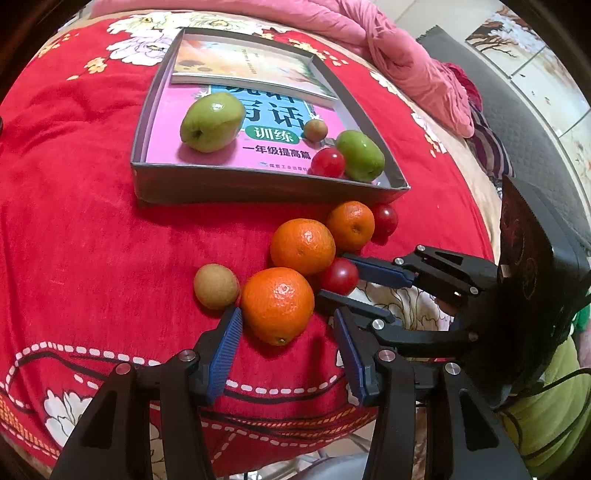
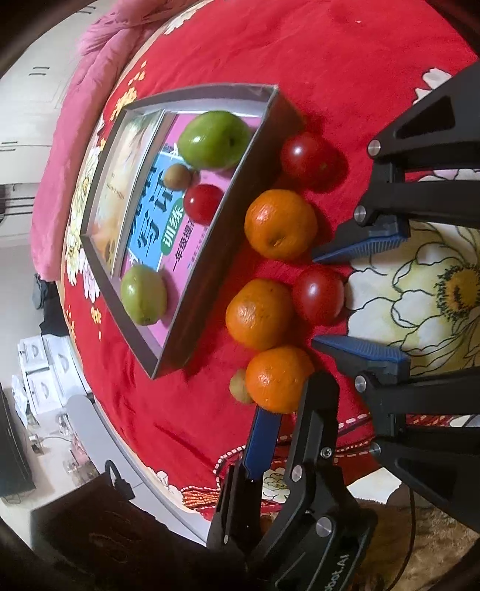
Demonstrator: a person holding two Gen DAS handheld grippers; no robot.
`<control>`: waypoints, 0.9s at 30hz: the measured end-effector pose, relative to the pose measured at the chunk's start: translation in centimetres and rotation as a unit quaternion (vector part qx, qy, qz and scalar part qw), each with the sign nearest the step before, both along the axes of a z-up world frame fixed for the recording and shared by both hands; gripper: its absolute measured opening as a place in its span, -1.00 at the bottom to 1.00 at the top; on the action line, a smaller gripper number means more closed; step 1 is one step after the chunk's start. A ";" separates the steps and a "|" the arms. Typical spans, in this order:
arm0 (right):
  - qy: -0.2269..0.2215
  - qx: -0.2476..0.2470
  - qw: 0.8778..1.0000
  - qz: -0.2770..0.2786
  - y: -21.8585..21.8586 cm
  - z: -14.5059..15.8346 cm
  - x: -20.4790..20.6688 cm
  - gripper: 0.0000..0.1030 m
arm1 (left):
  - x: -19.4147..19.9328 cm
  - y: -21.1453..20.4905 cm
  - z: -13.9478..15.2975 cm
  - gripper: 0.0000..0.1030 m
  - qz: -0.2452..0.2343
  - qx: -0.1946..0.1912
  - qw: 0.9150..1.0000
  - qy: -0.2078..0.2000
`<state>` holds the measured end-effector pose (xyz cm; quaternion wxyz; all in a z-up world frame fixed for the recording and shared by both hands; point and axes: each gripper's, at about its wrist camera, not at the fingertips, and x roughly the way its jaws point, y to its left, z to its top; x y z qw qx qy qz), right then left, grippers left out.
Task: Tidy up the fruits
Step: 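Grasp an orange with the left tool while the right tool grasps a cherry tomato, then lift the orange and cherry tomato toward the tray with both tools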
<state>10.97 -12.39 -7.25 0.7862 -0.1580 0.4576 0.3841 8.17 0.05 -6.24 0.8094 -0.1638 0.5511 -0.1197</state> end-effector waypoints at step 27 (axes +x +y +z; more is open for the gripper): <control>0.003 0.032 0.999 -0.025 -2.6 2.1 0.6 -0.38 | 1.1 -1.2 -0.1 -0.19 -0.009 0.031 0.999 -0.015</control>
